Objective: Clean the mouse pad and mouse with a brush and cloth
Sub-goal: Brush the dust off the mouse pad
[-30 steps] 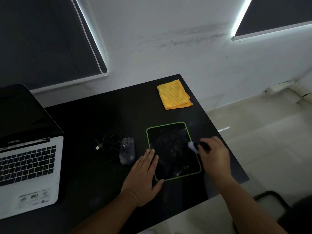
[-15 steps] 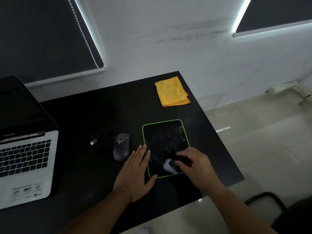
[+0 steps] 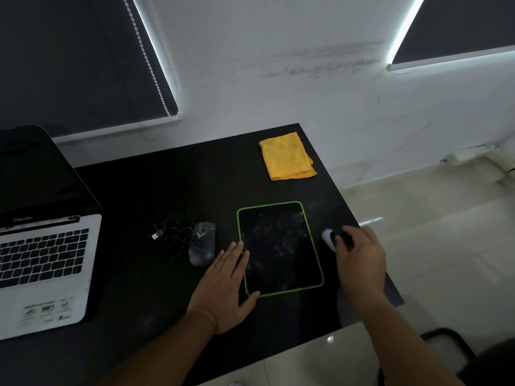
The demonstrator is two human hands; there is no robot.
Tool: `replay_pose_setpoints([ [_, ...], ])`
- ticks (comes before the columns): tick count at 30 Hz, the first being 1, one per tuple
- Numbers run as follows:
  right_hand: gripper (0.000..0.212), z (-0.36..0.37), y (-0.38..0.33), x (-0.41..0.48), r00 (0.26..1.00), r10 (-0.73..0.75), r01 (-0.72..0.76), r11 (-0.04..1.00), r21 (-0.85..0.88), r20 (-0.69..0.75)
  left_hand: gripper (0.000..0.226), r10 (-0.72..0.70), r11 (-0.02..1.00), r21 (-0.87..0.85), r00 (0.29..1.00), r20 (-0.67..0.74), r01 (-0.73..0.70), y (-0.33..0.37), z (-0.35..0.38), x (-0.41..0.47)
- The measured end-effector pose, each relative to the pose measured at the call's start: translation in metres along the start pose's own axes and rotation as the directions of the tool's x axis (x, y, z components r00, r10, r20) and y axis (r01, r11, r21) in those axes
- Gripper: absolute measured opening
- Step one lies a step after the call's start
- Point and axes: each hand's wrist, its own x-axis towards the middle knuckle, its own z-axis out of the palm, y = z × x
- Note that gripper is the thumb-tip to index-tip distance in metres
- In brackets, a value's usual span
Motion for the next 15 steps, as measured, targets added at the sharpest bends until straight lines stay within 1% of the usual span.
replay_pose_setpoints([
  [1,0.022,0.001,-0.007,0.0,1.0,0.003,-0.004,0.999,0.05,0.01,0.089,0.0,1.0,0.0,1.0,-0.004,0.0,0.0,0.0,0.0],
  [2,0.023,0.007,-0.018,-0.004,0.994,-0.033,0.019,0.99,0.14,0.1,0.089,0.0,1.0,0.001,1.0,-0.01,0.0,0.0,0.001,0.0],
  [3,0.023,0.016,-0.028,-0.012,0.964,-0.107,0.048,0.971,0.236,0.244,0.089,0.0,1.0,-0.003,1.0,-0.011,0.0,0.0,0.001,0.0],
  [4,0.024,0.025,-0.034,-0.021,0.899,-0.184,0.065,0.953,0.294,0.396,0.089,0.0,1.0,-0.01,1.0,-0.01,0.0,-0.001,0.001,0.001],
  [5,0.025,0.032,-0.035,-0.027,0.849,-0.238,0.098,0.948,0.301,0.473,0.089,0.002,1.0,-0.02,1.0,-0.011,-0.002,-0.001,0.002,0.001],
  [6,0.025,0.036,-0.033,-0.024,0.857,-0.241,0.12,0.953,0.278,0.456,0.089,0.003,1.0,-0.024,1.0,-0.014,-0.003,-0.001,0.002,0.001],
  [7,0.023,0.037,-0.029,-0.014,0.914,-0.18,0.102,0.97,0.221,0.365,0.089,0.002,1.0,-0.023,1.0,-0.015,-0.002,-0.001,0.002,0.001],
  [8,0.021,0.034,-0.024,0.0,0.968,-0.087,0.056,0.989,0.137,0.234,0.089,-0.001,1.0,-0.02,1.0,-0.013,0.001,0.0,0.002,0.001],
  [9,0.019,0.027,-0.02,0.014,0.995,-0.007,0.001,0.998,0.055,0.1,0.089,-0.004,1.0,-0.019,1.0,-0.011,0.003,0.0,0.002,0.001],
  [10,0.02,0.023,-0.018,0.023,0.999,0.033,-0.033,0.999,0.03,0.012,0.089,-0.004,1.0,-0.02,1.0,-0.015,0.004,0.0,0.002,0.001],
  [11,0.021,0.022,-0.021,0.027,1.0,0.03,-0.03,0.998,0.064,-0.008,0.089,-0.002,1.0,-0.021,1.0,-0.02,0.002,0.0,0.002,0.001],
  [12,0.022,0.024,-0.029,0.028,0.999,-0.017,0.012,0.99,0.14,0.038,0.089,0.0,1.0,-0.022,1.0,-0.019,0.0,0.0,0.002,0.0],
  [13,0.022,0.029,-0.04,0.024,0.983,-0.111,0.079,0.974,0.214,0.143,0.089,0.001,1.0,-0.025,1.0,-0.015,-0.002,0.0,0.003,0.0],
  [14,0.024,0.036,-0.048,0.016,0.932,-0.207,0.128,0.956,0.263,0.297,0.089,0.002,1.0,-0.028,1.0,-0.014,-0.003,-0.001,0.003,0.001],
  [15,0.025,0.042,-0.052,0.009,0.854,-0.268,0.157,0.95,0.271,0.446,0.089,0.004,1.0,-0.028,1.0,-0.015,-0.004,-0.001,0.002,0.001],
])
